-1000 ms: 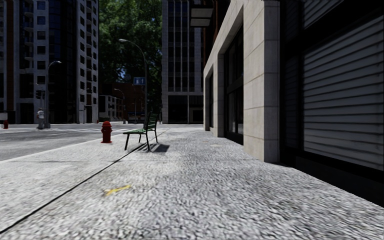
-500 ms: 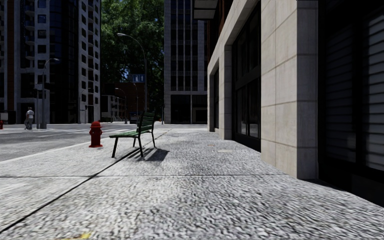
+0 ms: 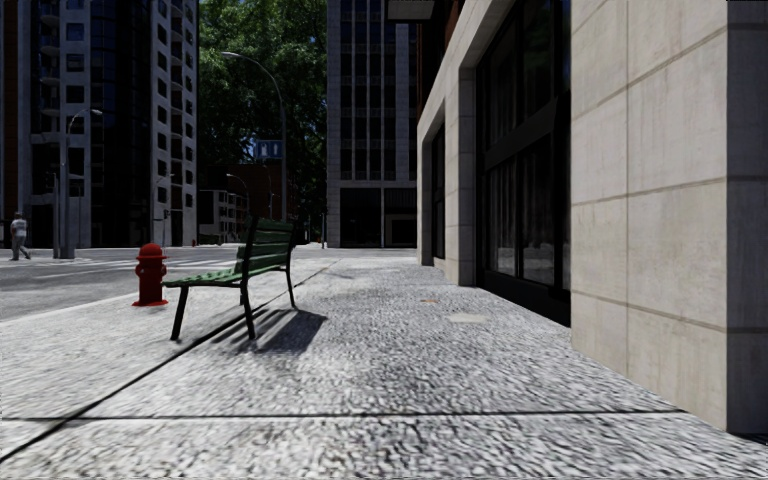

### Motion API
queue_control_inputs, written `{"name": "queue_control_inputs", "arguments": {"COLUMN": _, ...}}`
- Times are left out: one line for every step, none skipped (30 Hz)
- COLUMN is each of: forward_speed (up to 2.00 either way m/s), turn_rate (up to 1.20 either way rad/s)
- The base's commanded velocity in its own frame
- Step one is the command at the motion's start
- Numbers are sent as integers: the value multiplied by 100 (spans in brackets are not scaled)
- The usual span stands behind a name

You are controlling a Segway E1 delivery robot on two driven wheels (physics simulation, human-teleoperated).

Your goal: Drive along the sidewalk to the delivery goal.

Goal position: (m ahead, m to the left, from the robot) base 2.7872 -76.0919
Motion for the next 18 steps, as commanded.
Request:
{"name": "queue_control_inputs", "arguments": {"forward_speed": 200, "turn_rate": 0}}
{"name": "queue_control_inputs", "arguments": {"forward_speed": 200, "turn_rate": 0}}
{"name": "queue_control_inputs", "arguments": {"forward_speed": 200, "turn_rate": 0}}
{"name": "queue_control_inputs", "arguments": {"forward_speed": 200, "turn_rate": 0}}
{"name": "queue_control_inputs", "arguments": {"forward_speed": 200, "turn_rate": 0}}
{"name": "queue_control_inputs", "arguments": {"forward_speed": 200, "turn_rate": 0}}
{"name": "queue_control_inputs", "arguments": {"forward_speed": 200, "turn_rate": 0}}
{"name": "queue_control_inputs", "arguments": {"forward_speed": 200, "turn_rate": 0}}
{"name": "queue_control_inputs", "arguments": {"forward_speed": 200, "turn_rate": 0}}
{"name": "queue_control_inputs", "arguments": {"forward_speed": 200, "turn_rate": 0}}
{"name": "queue_control_inputs", "arguments": {"forward_speed": 200, "turn_rate": 0}}
{"name": "queue_control_inputs", "arguments": {"forward_speed": 200, "turn_rate": 0}}
{"name": "queue_control_inputs", "arguments": {"forward_speed": 200, "turn_rate": 0}}
{"name": "queue_control_inputs", "arguments": {"forward_speed": 200, "turn_rate": 0}}
{"name": "queue_control_inputs", "arguments": {"forward_speed": 200, "turn_rate": 0}}
{"name": "queue_control_inputs", "arguments": {"forward_speed": 200, "turn_rate": 0}}
{"name": "queue_control_inputs", "arguments": {"forward_speed": 200, "turn_rate": 0}}
{"name": "queue_control_inputs", "arguments": {"forward_speed": 200, "turn_rate": 0}}
